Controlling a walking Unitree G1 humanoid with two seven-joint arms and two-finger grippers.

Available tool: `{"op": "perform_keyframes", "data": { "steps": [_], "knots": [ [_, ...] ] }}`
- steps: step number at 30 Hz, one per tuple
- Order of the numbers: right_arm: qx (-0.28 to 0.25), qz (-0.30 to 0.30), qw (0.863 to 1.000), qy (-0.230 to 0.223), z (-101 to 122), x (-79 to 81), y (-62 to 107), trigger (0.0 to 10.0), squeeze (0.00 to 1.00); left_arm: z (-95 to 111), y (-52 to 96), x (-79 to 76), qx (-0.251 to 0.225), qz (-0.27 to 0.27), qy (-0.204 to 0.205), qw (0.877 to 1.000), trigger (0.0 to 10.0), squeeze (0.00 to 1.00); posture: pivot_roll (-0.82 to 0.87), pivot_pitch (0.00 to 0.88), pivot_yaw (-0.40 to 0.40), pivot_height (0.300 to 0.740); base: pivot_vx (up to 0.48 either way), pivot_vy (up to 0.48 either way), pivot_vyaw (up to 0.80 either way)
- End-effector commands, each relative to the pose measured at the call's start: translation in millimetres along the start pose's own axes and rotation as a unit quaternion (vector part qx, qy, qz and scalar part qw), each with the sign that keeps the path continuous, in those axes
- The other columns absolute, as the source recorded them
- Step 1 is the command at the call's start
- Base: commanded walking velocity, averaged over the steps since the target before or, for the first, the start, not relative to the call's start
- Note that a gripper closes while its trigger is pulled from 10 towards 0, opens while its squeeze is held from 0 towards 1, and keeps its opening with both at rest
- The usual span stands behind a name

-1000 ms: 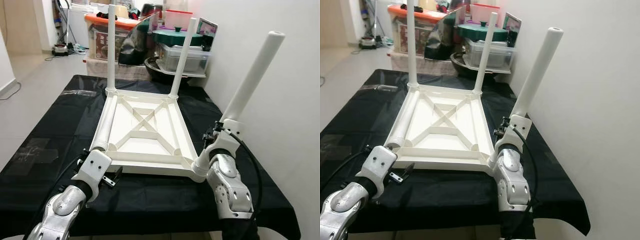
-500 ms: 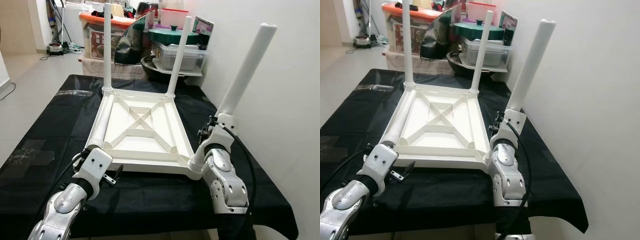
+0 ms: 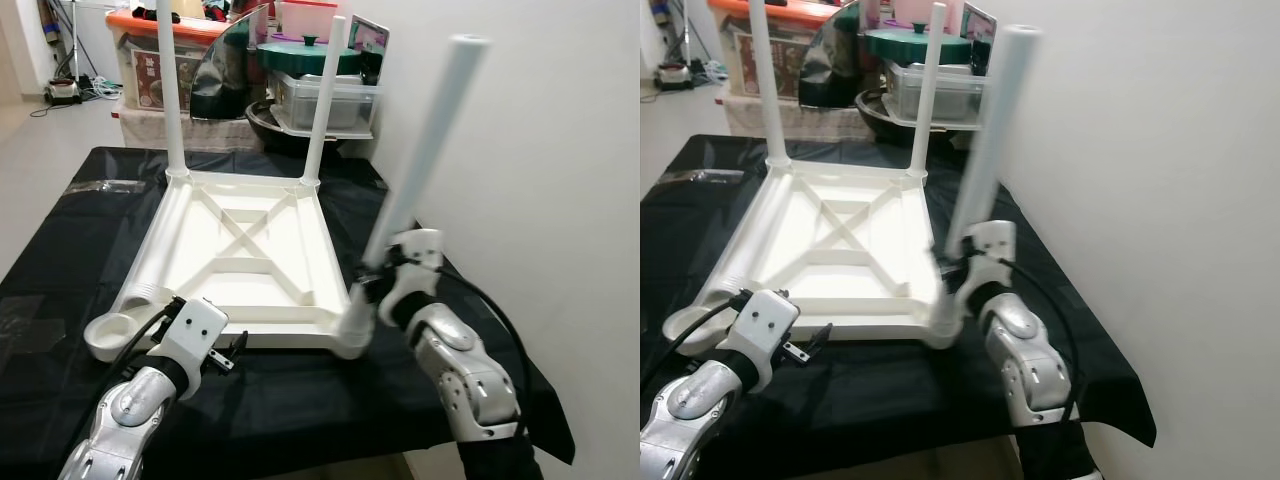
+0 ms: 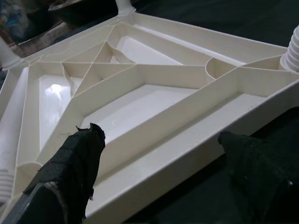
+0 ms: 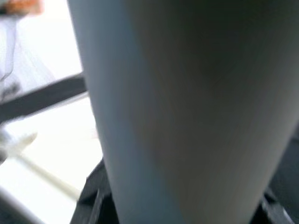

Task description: Building children table

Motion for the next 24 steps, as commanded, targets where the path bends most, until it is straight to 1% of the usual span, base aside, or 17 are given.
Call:
{"op": "perform_keyframes", "data": {
  "steps": [1, 2, 5, 7, 9, 11, 13, 15, 18, 19, 20, 21, 22, 24],
  "knots": [
    [0.05, 0.009, 0.999, 0.002, -27, 0.6, 0.1, 0.0, 0.0, 0, -1.0, -3.2, -0.001, -0.004, -0.001, 1.0, 10.0, 0.0, 0.11, 0.0, -0.146, 0.74, 0.0, 0.0, 0.0],
    [0.045, 0.011, 0.999, 0.026, -25, 0.3, -0.5, 0.0, 0.0, -1, -0.6, -3.0, 0.0, -0.003, -0.001, 1.0, 10.0, 0.0, 0.11, 0.0, -0.146, 0.74, 0.0, 0.0, 0.0],
    [0.039, 0.021, 0.999, 0.031, -23, 4.6, -1.2, 0.0, 0.0, -1, -0.1, -3.3, 0.001, -0.002, 0.0, 1.0, 10.0, 0.0, 0.11, 0.0, -0.151, 0.74, 0.0, 0.0, 0.0],
    [0.031, 0.043, 0.998, 0.038, -22, 15.0, -0.8, 0.0, 0.0, -1, 0.6, -3.8, 0.001, -0.002, 0.001, 1.0, 10.0, 0.0, 0.12, 0.0, -0.15, 0.74, 0.0, 0.0, 0.0],
    [0.031, 0.049, 0.998, 0.038, -22, 17.3, -0.1, 0.0, 0.0, -1, 0.8, -3.9, 0.001, -0.002, 0.001, 1.0, 10.0, 0.0, 0.12, 0.0, -0.15, 0.74, 0.0, 0.0, 0.0],
    [0.034, 0.053, 0.996, 0.055, -24, 14.2, 1.9, 0.0, 0.0, -1, 0.4, -2.8, 0.0, 0.0, 0.0, 1.0, 10.0, 0.0, 0.12, 0.0, -0.15, 0.74, 0.0, 0.0, 0.0],
    [0.033, 0.051, 0.997, 0.054, -24, 7.2, 3.3, 0.0, 0.0, -1, 0.2, -1.8, 0.0, -0.001, -0.001, 1.0, 10.0, 0.0, 0.11, 0.0, -0.145, 0.74, 0.0, 0.0, 0.0],
    [0.033, 0.051, 0.997, 0.052, -24, 5.7, 3.6, 0.0, 0.0, -1, 0.2, -1.7, -0.001, -0.001, -0.001, 1.0, 10.0, 0.0, 0.11, 0.0, -0.145, 0.74, 0.0, 0.0, 0.0],
    [0.023, 0.027, 0.999, -0.001, -16, -7.6, 2.0, 0.0, 0.0, 0, -1.5, -3.5, -0.003, -0.004, 0.001, 1.0, 10.0, 0.0, 0.1, 0.0, -0.142, 0.74, 0.0, 0.0, 0.0],
    [0.023, 0.027, 0.999, -0.001, -16, -7.6, 2.0, 0.0, 0.0, 0, -1.5, -3.5, -0.003, -0.004, 0.001, 1.0, 10.0, 0.0, 0.1, 0.0, -0.142, 0.74, 0.0, 0.0, 0.0],
    [0.023, 0.029, 0.999, -0.016, -15, -10.6, 1.4, 0.0, 0.0, 1, -2.2, -4.6, -0.005, -0.006, 0.002, 1.0, 10.0, 0.0, 0.1, 0.0, -0.14, 0.74, 0.0, 0.0, 0.0],
    [0.033, 0.047, 0.998, -0.034, -17, -10.9, 1.4, 0.0, 0.0, 1, -2.9, -5.6, -0.005, -0.008, 0.003, 1.0, 10.0, 0.0, 0.1, 0.0, -0.136, 0.74, 0.0, 0.0, 0.0],
    [0.033, 0.047, 0.998, -0.034, -17, -10.9, 1.4, 0.0, 0.0, 1, -2.9, -5.6, -0.005, -0.008, 0.003, 1.0, 10.0, 0.0, 0.1, 0.0, -0.136, 0.74, 0.0, 0.0, 0.0],
    [0.049, 0.087, 0.993, -0.061, -21, -8.1, 3.0, 0.0, 0.0, 2, -3.5, -6.8, -0.007, -0.011, 0.004, 1.0, 10.0, 0.0, 0.1, 0.0, -0.136, 0.74, 0.0, 0.0, 0.0]
  ]
}}
Point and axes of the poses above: a point about 5 cm out from each wrist's last joint towards the gripper, its own y axis pointing back from the gripper into the wrist, its own z axis along the axis of the wrist's last joint, x = y × z, the point moved 5 cm from there along -y, pointing out of the wrist towards the gripper, and after that the axes turned 9 degrees about -y, right-handed, at the moved point
